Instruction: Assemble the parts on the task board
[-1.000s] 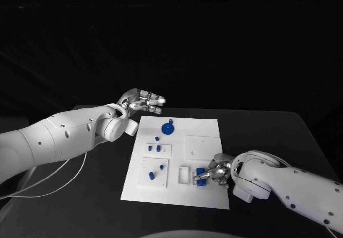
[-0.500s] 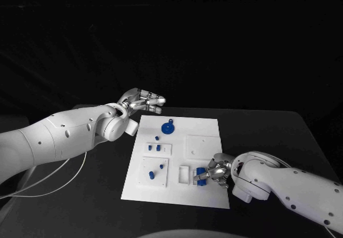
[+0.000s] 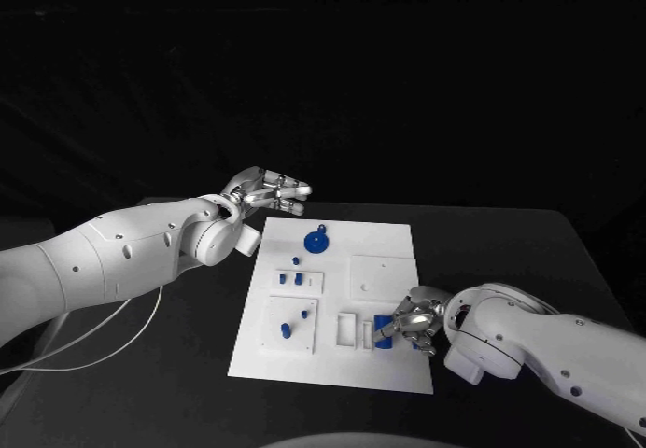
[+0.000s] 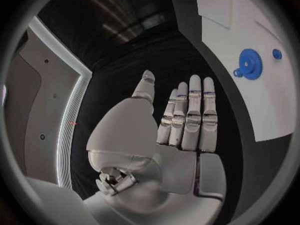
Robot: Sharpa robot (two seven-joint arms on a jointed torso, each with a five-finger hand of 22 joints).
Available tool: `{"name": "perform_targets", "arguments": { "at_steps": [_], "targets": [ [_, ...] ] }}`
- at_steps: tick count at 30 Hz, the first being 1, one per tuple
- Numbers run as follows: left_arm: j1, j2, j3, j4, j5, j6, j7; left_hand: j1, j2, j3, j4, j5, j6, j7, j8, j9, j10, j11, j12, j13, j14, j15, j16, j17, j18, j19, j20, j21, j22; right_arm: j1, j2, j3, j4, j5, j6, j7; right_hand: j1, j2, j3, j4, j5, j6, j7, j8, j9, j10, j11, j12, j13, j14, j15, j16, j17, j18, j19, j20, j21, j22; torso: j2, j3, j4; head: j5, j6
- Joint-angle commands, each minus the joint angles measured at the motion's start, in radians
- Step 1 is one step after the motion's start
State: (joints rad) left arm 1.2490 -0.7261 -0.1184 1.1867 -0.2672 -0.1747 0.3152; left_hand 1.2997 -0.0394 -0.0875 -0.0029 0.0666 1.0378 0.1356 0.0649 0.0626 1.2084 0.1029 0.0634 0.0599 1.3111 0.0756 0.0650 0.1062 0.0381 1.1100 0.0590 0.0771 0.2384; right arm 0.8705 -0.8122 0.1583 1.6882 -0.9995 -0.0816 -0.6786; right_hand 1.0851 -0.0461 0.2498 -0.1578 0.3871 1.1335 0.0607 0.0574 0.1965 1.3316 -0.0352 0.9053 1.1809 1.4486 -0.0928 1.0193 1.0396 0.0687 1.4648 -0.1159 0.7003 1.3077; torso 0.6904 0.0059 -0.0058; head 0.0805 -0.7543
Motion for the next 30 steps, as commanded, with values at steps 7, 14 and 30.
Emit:
{"name": "perform_targets", "arguments": {
  "at_steps": [7, 14, 30],
  "targets": [
    [0.0, 0.004, 0.0, 0.001, -0.006, 0.022, -0.003, -0.008, 0.007, 0.001, 0.005, -0.002, -0.004, 0.001, 0.0, 0.001, -0.005, 0.001, -0.003, 0.001, -0.003, -0.002, -0.003, 0.001, -0.006, 0.003, -0.001, 0.006, -0.003, 0.009, 0.016, 0.001, 0.015, 0.046, 0.016, -0.025, -0.001, 0.008, -0.011, 0.004, -0.004, 0.015, -0.003, 0.006, 0.007, 0.006, -0.004, -0.009, -0.006, 0.002, -0.006, -0.007, -0.002, 0.004, 0.054, -0.005, 0.003, 0.033, 0.0, -0.0012, 0.0016, 0.0, 0.001],
    [0.001, 0.006, 0.0, 0.001, -0.007, 0.024, -0.006, -0.008, 0.007, -0.001, 0.005, -0.002, -0.005, 0.002, 0.0, 0.001, -0.006, 0.001, -0.004, 0.001, -0.003, -0.001, -0.003, 0.001, -0.006, 0.003, -0.001, 0.007, -0.006, 0.013, 0.053, 0.0, -0.007, 0.04, 0.048, -0.033, -0.001, 0.012, -0.032, 0.015, -0.029, 0.02, -0.005, 0.006, 0.007, 0.005, -0.004, -0.013, -0.009, 0.002, -0.007, -0.006, 0.001, 0.003, 0.054, -0.005, 0.005, 0.036, 0.001, -0.0015, 0.0028, 0.0, -0.001],
    [0.001, 0.012, 0.0, 0.001, -0.009, 0.032, -0.016, -0.009, 0.006, 0.0, 0.008, -0.002, -0.006, 0.002, 0.0, 0.001, -0.008, 0.002, -0.003, 0.001, -0.004, -0.001, -0.002, 0.003, -0.006, 0.002, 0.0, 0.007, -0.01, 0.015, 0.119, -0.012, -0.067, -0.035, 0.067, -0.039, 0.003, 0.006, -0.089, 0.106, -0.095, 0.042, -0.013, 0.006, 0.014, 0.006, -0.007, -0.023, -0.022, 0.003, -0.008, -0.013, 0.004, 0.0, 0.055, -0.007, 0.0, 0.04, 0.001, -0.0002, 0.0014, 0.006, -0.002]
  ]
}}
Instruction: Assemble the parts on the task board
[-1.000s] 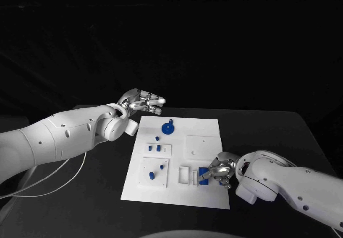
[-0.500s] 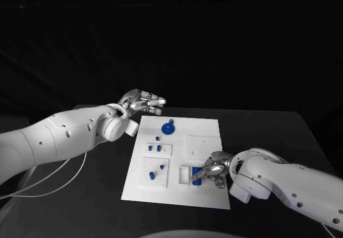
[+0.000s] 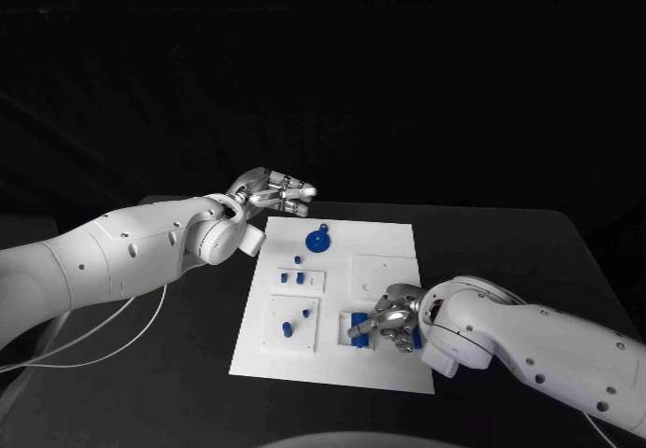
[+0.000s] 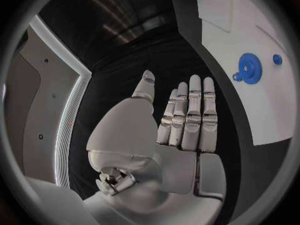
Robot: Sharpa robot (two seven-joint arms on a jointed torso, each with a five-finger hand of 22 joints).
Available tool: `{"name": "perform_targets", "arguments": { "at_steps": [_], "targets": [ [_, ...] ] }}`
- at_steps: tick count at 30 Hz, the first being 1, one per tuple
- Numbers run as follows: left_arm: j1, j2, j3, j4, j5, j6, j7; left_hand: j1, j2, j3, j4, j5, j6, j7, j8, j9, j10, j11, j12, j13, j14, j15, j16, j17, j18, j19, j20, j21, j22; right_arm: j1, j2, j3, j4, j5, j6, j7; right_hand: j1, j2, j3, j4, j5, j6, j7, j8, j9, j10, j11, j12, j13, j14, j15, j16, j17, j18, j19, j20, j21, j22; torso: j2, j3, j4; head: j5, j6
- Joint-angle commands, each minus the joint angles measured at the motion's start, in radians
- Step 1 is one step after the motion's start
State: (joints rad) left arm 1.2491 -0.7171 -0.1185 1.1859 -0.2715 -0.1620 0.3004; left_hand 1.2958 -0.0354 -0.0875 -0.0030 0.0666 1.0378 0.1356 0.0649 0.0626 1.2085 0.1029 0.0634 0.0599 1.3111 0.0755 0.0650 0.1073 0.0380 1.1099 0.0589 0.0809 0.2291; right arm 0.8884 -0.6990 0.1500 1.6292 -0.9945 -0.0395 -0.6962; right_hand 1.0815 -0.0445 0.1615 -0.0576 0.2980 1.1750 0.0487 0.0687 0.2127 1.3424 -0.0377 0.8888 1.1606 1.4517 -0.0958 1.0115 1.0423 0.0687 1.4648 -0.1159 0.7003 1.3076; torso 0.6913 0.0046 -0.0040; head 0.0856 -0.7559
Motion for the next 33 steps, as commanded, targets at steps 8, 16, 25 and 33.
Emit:
{"name": "perform_targets", "arguments": {
  "at_steps": [8, 16, 25, 33],
  "targets": [
    [0.001, 0.004, 0.0, 0.002, -0.007, 0.025, -0.007, -0.007, 0.002, 0.001, 0.011, -0.002, -0.007, 0.003, 0.0, 0.001, -0.011, 0.002, -0.003, 0.001, -0.005, -0.001, -0.002, 0.002, -0.006, 0.002, 0.0, 0.004, -0.003, -0.001, 0.026, -0.007, -0.03, -0.058, 0.027, -0.02, 0.006, 0.001, -0.008, 0.026, -0.008, 0.002, -0.002, -0.005, -0.001, -0.004, -0.005, -0.013, -0.009, -0.001, -0.006, -0.006, 0.001, -0.001, 0.055, -0.007, 0.001, 0.042, 0.001, 0.0012, -0.0009, 0.005, 0.0],
    [0.001, 0.006, 0.0, 0.001, -0.009, 0.028, -0.01, -0.007, 0.001, 0.002, 0.014, -0.002, -0.008, 0.003, 0.0, 0.001, -0.011, 0.002, -0.003, 0.001, -0.003, -0.001, -0.002, 0.004, -0.007, 0.002, 0.0, 0.005, -0.006, 0.001, 0.04, -0.013, -0.044, -0.067, 0.036, -0.02, 0.005, -0.013, -0.04, 0.059, -0.011, -0.001, 0.0, -0.005, 0.002, -0.006, -0.003, -0.015, -0.013, -0.001, -0.004, -0.01, 0.001, 0.0, 0.054, -0.006, -0.005, 0.042, 0.001, 0.0006, -0.0001, 0.011, -0.003],
    [0.001, 0.006, 0.0, 0.002, -0.011, 0.029, -0.013, -0.007, 0.001, 0.002, 0.014, -0.002, -0.008, 0.003, 0.0, 0.001, -0.011, 0.002, -0.003, 0.001, -0.003, -0.001, -0.002, 0.004, -0.007, 0.002, 0.0, 0.005, -0.006, 0.002, 0.048, -0.019, -0.059, -0.073, 0.031, -0.018, -0.03, 0.016, -0.16, 0.118, -0.095, -0.007, 0.002, -0.005, 0.012, -0.008, -0.001, -0.018, -0.02, 0.0, -0.002, -0.014, 0.0, 0.002, 0.055, -0.004, -0.007, 0.043, 0.0, 0.0009, -0.0006, 0.01, -0.003],
    [0.001, 0.006, 0.0, 0.001, -0.014, 0.029, -0.016, -0.007, 0.001, 0.002, 0.014, -0.002, -0.008, 0.003, 0.0, 0.001, -0.011, 0.002, -0.003, 0.001, -0.003, -0.001, -0.002, 0.004, -0.007, 0.002, 0.0, 0.005, -0.006, 0.002, 0.05, -0.021, -0.058, -0.076, 0.029, -0.007, -0.025, 0.044, -0.349, 0.155, -0.124, -0.016, 0.003, -0.005, 0.032, -0.01, 0.001, -0.015, -0.022, 0.0, -0.001, -0.015, 0.0, 0.003, 0.054, -0.003, -0.008, 0.044, 0.001, 0.0014, -0.0008, 0.011, -0.004]
  ]
}}
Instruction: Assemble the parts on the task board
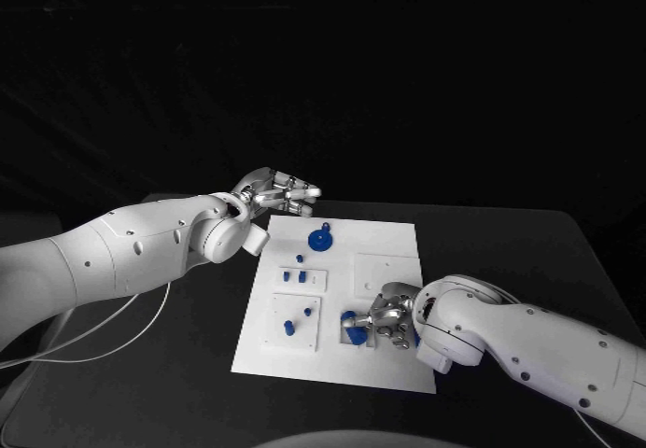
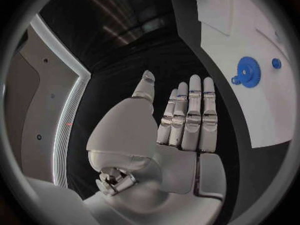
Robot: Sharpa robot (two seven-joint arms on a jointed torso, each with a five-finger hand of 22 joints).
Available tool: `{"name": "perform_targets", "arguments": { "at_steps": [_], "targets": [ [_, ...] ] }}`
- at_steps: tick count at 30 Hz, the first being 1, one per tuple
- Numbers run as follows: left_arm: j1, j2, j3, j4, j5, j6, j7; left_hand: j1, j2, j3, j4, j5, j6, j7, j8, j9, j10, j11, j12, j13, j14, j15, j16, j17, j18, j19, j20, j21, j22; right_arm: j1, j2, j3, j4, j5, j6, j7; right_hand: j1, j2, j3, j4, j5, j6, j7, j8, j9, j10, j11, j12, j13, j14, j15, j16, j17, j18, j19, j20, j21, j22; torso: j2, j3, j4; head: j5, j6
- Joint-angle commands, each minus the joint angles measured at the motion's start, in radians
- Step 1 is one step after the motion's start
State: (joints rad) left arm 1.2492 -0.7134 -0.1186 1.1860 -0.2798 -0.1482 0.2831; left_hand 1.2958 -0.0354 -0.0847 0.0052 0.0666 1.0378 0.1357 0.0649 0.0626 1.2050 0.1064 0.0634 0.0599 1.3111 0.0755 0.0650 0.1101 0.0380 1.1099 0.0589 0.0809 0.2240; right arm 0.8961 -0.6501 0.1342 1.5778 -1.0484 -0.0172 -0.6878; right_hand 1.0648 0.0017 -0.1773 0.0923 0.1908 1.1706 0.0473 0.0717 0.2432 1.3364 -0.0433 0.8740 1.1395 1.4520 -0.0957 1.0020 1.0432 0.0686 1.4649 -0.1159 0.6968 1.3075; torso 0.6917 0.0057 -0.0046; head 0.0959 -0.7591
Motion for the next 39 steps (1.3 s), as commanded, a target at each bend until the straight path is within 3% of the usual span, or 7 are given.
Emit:
{"name": "perform_targets", "arguments": {
  "at_steps": [1, 7, 13, 17, 21, 33, 39],
  "targets": [
    [0.001, 0.002, 0.0, 0.001, -0.005, 0.015, 0.001, -0.007, 0.001, -0.001, 0.006, -0.002, -0.008, 0.003, 0.0, 0.001, -0.008, -0.001, -0.003, 0.001, -0.003, -0.001, -0.002, 0.001, -0.007, 0.002, 0.0, 0.005, -0.001, -0.006, 0.001, -0.006, -0.006, -0.022, 0.006, -0.014, -0.009, -0.006, -0.009, 0.014, -0.033, -0.012, 0.004, -0.008, 0.002, -0.004, 0.007, 0.0, 0.0, 0.0, -0.002, -0.006, -0.001, 0.003, 0.054, -0.003, -0.004, 0.045, 0.0, 0.0004, -0.0002, 0.0, 0.0],
    [0.001, 0.002, 0.0, 0.001, -0.007, 0.014, 0.0, -0.006, 0.0, 0.0, 0.008, -0.002, -0.009, 0.003, 0.0, 0.001, -0.009, 0.0, -0.003, 0.001, -0.002, -0.001, -0.002, 0.003, -0.007, 0.003, -0.001, 0.006, -0.005, -0.006, 0.0, -0.006, -0.001, -0.022, 0.005, -0.006, -0.014, -0.034, 0.018, 0.061, -0.09, -0.013, 0.004, -0.008, 0.006, -0.004, 0.007, 0.002, 0.0, 0.0, -0.001, -0.005, 0.001, 0.003, 0.055, -0.003, -0.004, 0.046, 0.0, 0.0008, -0.0003, 0.0, -0.001],
    [0.001, 0.001, 0.0, 0.0, -0.01, 0.013, 0.0, -0.006, 0.0, 0.0, 0.008, -0.002, -0.009, 0.003, 0.0, 0.001, -0.009, 0.0, -0.003, 0.001, -0.002, -0.001, -0.002, 0.003, -0.007, 0.003, -0.001, 0.006, -0.005, -0.006, -0.008, -0.006, 0.014, -0.021, 0.007, 0.01, -0.011, -0.044, 0.029, 0.075, -0.102, -0.012, 0.004, -0.008, 0.007, -0.003, 0.007, 0.003, 0.0, 0.0, -0.001, -0.005, 0.001, 0.003, 0.055, -0.003, -0.003, 0.047, 0.001, 0.0008, 0.0, 0.0, 0.0],
    [0.001, 0.001, 0.0, 0.0, -0.012, 0.012, 0.0, -0.006, 0.0, 0.0, 0.008, -0.002, -0.009, 0.003, 0.0, 0.001, -0.009, 0.0, -0.003, 0.001, -0.002, -0.001, -0.002, 0.003, -0.007, 0.003, -0.001, 0.006, -0.005, -0.006, -0.022, -0.006, 0.032, -0.021, 0.008, 0.022, -0.004, -0.021, 0.013, 0.043, -0.068, -0.01, 0.004, -0.008, 0.007, -0.002, 0.006, 0.005, 0.001, 0.0, -0.001, -0.005, 0.001, 0.003, 0.055, -0.003, -0.002, 0.048, 0.0, 0.0005, 0.0002, 0.0, 0.001],
    [0.001, 0.0, 0.0, 0.0, -0.013, 0.012, -0.001, -0.006, 0.0, 0.0, 0.008, -0.002, -0.009, 0.003, 0.0, 0.001, -0.009, 0.0, -0.003, 0.001, -0.002, -0.001, -0.002, 0.003, -0.007, 0.003, -0.001, 0.006, -0.005, -0.007, -0.046, -0.006, 0.054, -0.024, 0.007, 0.026, -0.005, -0.009, 0.006, 0.031, -0.063, -0.005, 0.002, -0.008, 0.008, 0.0, 0.005, 0.004, 0.0, 0.0, -0.002, -0.005, 0.0, 0.002, 0.055, -0.004, -0.002, 0.047, 0.0, 0.0005, -0.0008, 0.002, 0.003],
    [0.001, 0.0, 0.0, -0.005, -0.015, 0.012, -0.002, -0.006, 0.0, 0.002, 0.01, -0.001, -0.008, 0.003, 0.0, 0.001, -0.009, -0.001, -0.003, 0.001, -0.002, -0.001, -0.002, 0.004, -0.007, 0.003, -0.001, 0.007, -0.009, -0.006, -0.08, -0.002, 0.094, -0.043, 0.002, 0.031, -0.01, -0.001, -0.001, 0.029, -0.057, -0.004, 0.001, -0.008, 0.008, 0.001, 0.005, 0.005, 0.0, 0.0, -0.003, -0.005, 0.001, 0.002, 0.055, -0.004, 0.002, 0.048, 0.001, 0.0012, 0.0, 0.002, 0.008],
    [0.001, 0.0, 0.0, -0.007, -0.015, 0.012, -0.003, -0.006, 0.0, 0.002, 0.01, -0.001, -0.008, 0.003, 0.0, 0.001, -0.009, -0.001, -0.003, 0.001, -0.002, -0.001, -0.002, 0.004, -0.007, 0.003, -0.001, 0.007, -0.009, -0.006, -0.086, 0.003, 0.105, -0.048, 0.001, 0.033, -0.011, 0.008, -0.009, 0.027, -0.047, -0.002, 0.001, -0.008, 0.008, 0.002, 0.004, 0.004, -0.001, 0.0, -0.003, -0.004, 0.0, 0.002, 0.055, -0.004, 0.002, 0.047, 0.0, 0.0005, 0.0003, 0.004, 0.005]
  ]
}}
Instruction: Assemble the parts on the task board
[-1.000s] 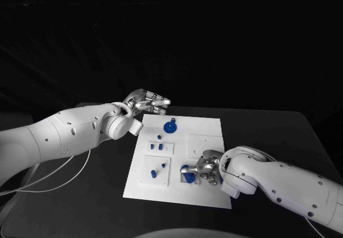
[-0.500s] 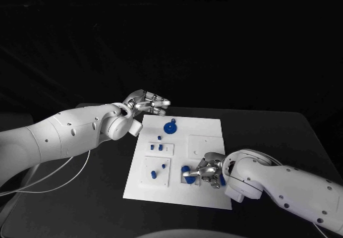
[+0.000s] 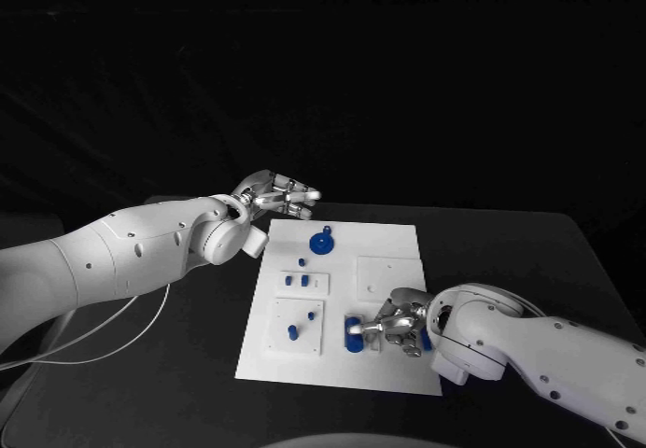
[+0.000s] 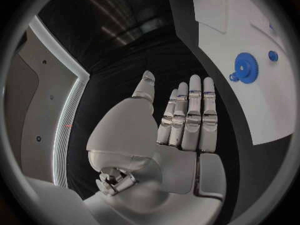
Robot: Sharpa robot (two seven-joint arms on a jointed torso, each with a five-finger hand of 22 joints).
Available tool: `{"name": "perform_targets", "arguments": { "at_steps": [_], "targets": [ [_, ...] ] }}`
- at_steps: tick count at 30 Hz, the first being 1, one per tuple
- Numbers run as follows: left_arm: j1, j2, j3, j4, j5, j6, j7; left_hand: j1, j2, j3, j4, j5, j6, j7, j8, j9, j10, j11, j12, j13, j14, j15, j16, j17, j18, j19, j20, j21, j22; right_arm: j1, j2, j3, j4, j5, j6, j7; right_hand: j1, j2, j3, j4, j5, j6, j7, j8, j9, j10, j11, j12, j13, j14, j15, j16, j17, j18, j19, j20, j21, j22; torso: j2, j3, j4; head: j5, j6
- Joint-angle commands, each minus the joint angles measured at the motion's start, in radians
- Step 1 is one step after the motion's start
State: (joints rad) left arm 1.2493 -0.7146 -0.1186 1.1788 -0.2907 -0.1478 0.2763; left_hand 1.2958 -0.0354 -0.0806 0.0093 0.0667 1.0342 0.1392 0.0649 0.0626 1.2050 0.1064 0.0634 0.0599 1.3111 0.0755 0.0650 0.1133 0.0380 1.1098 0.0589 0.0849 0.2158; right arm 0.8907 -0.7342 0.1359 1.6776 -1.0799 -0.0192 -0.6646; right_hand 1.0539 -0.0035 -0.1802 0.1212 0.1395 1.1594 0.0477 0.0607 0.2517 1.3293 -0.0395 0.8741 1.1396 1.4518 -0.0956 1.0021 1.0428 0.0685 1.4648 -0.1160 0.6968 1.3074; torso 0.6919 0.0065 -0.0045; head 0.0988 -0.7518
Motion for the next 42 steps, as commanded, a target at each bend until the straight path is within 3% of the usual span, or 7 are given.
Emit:
{"name": "perform_targets", "arguments": {
  "at_steps": [1, 11, 17, 18, 22, 28, 42],
  "targets": [
    [0.001, 0.001, 0.0, 0.0, -0.004, 0.012, 0.004, -0.006, 0.0, -0.002, 0.006, -0.001, -0.005, 0.0, 0.0, 0.001, -0.009, -0.001, -0.003, 0.001, -0.002, -0.001, -0.002, 0.001, -0.007, 0.003, -0.001, 0.003, -0.001, -0.001, -0.004, 0.002, 0.007, -0.017, 0.004, 0.01, 0.0, 0.015, -0.007, -0.002, 0.007, 0.011, 0.0, 0.003, -0.001, 0.01, 0.0, 0.004, -0.001, 0.0, -0.003, -0.004, 0.001, 0.002, 0.055, -0.005, 0.003, 0.047, 0.0, -0.0005, 0.0, 0.001, -0.003],
    [0.001, 0.001, 0.0, -0.002, -0.007, 0.012, 0.003, -0.006, 0.0, -0.002, 0.006, -0.001, -0.005, 0.0, 0.0, 0.001, -0.009, -0.001, -0.003, 0.001, -0.002, -0.001, -0.002, 0.001, -0.007, 0.003, -0.001, 0.003, -0.001, -0.001, -0.008, 0.008, 0.019, -0.02, 0.015, 0.023, 0.004, 0.024, -0.017, -0.008, 0.029, 0.016, -0.001, 0.003, -0.001, 0.011, -0.001, 0.004, -0.002, 0.0, -0.004, -0.005, 0.0, 0.001, 0.055, -0.005, 0.004, 0.046, 0.0, -0.001, 0.001, 0.001, -0.004],
    [0.001, 0.0, 0.0, -0.002, -0.008, 0.013, 0.002, -0.004, 0.003, -0.002, 0.006, 0.001, -0.004, -0.001, 0.0, 0.001, -0.008, -0.001, -0.003, 0.001, -0.002, -0.001, -0.002, 0.001, -0.007, 0.003, -0.001, 0.005, -0.005, -0.001, -0.012, 0.009, 0.026, -0.025, 0.034, 0.049, 0.069, 0.041, 0.012, -0.113, 0.082, 0.04, -0.006, 0.003, 0.001, 0.013, -0.004, 0.007, 0.0, 0.001, -0.007, -0.003, 0.001, -0.001, 0.055, -0.008, 0.008, 0.047, 0.0, -0.0014, 0.0007, 0.0, -0.006],
    [0.001, 0.0, 0.0, -0.002, -0.009, 0.013, 0.002, -0.004, 0.003, -0.002, 0.006, 0.001, -0.004, -0.001, 0.0, 0.001, -0.008, -0.001, -0.003, 0.001, -0.002, -0.001, -0.002, 0.001, -0.007, 0.003, -0.001, 0.005, -0.005, -0.001, -0.013, 0.009, 0.027, -0.027, 0.036, 0.054, 0.104, 0.028, 0.064, -0.15, 0.021, 0.057, -0.012, 0.001, 0.003, 0.015, -0.007, 0.009, 0.002, 0.0, -0.009, -0.002, 0.002, -0.004, 0.056, -0.009, 0.012, 0.048, 0.0, -0.0016, 0.0005, 0.0, -0.007],
    [0.001, -0.001, 0.0, -0.001, -0.009, 0.013, 0.001, -0.004, 0.004, -0.003, 0.005, 0.001, -0.003, -0.001, 0.0, 0.001, -0.007, -0.001, -0.003, 0.001, 0.0, -0.002, -0.002, 0.002, -0.007, 0.004, -0.001, 0.006, -0.006, -0.001, -0.018, 0.009, 0.032, -0.04, 0.045, 0.069, 0.124, -0.05, 0.269, -0.188, -0.006, 0.091, -0.024, 0.003, 0.01, 0.022, -0.016, 0.019, 0.011, 0.002, -0.012, -0.002, 0.004, -0.01, 0.055, -0.013, 0.016, 0.05, 0.0, -0.0016, 0.0001, 0.001, -0.007],
    [0.001, -0.003, 0.0, 0.0, -0.01, 0.014, 0.001, -0.004, 0.004, -0.003, 0.005, 0.001, -0.003, -0.001, 0.0, 0.001, -0.007, -0.001, -0.003, 0.001, 0.0, -0.002, -0.002, 0.002, -0.007, 0.004, -0.001, 0.006, -0.006, -0.001, -0.02, 0.009, 0.032, -0.053, 0.048, 0.072, 0.135, -0.064, 0.339, -0.223, -0.008, 0.122, -0.039, 0.004, 0.046, 0.028, -0.024, 0.021, 0.017, 0.002, -0.016, 0.003, 0.009, -0.017, 0.056, -0.018, 0.023, 0.054, 0.0, -0.0011, 0.0003, 0.002, -0.007],
    [0.001, -0.004, 0.0, 0.001, -0.011, 0.015, 0.0, -0.006, 0.007, -0.004, 0.006, 0.002, -0.002, -0.001, 0.0, 0.001, -0.007, -0.001, -0.003, 0.001, 0.0, -0.002, -0.002, 0.002, -0.008, 0.004, -0.002, 0.006, -0.008, -0.003, 0.007, 0.009, 0.002, -0.073, 0.013, 0.041, 0.083, -0.011, 0.383, -0.216, -0.019, 0.12, -0.052, 0.004, 0.158, 0.041, -0.031, 0.013, 0.027, 0.005, -0.018, 0.016, 0.022, -0.022, 0.057, -0.02, 0.038, 0.062, 0.0, -0.0012, 0.0004, 0.001, -0.01]
  ]
}}
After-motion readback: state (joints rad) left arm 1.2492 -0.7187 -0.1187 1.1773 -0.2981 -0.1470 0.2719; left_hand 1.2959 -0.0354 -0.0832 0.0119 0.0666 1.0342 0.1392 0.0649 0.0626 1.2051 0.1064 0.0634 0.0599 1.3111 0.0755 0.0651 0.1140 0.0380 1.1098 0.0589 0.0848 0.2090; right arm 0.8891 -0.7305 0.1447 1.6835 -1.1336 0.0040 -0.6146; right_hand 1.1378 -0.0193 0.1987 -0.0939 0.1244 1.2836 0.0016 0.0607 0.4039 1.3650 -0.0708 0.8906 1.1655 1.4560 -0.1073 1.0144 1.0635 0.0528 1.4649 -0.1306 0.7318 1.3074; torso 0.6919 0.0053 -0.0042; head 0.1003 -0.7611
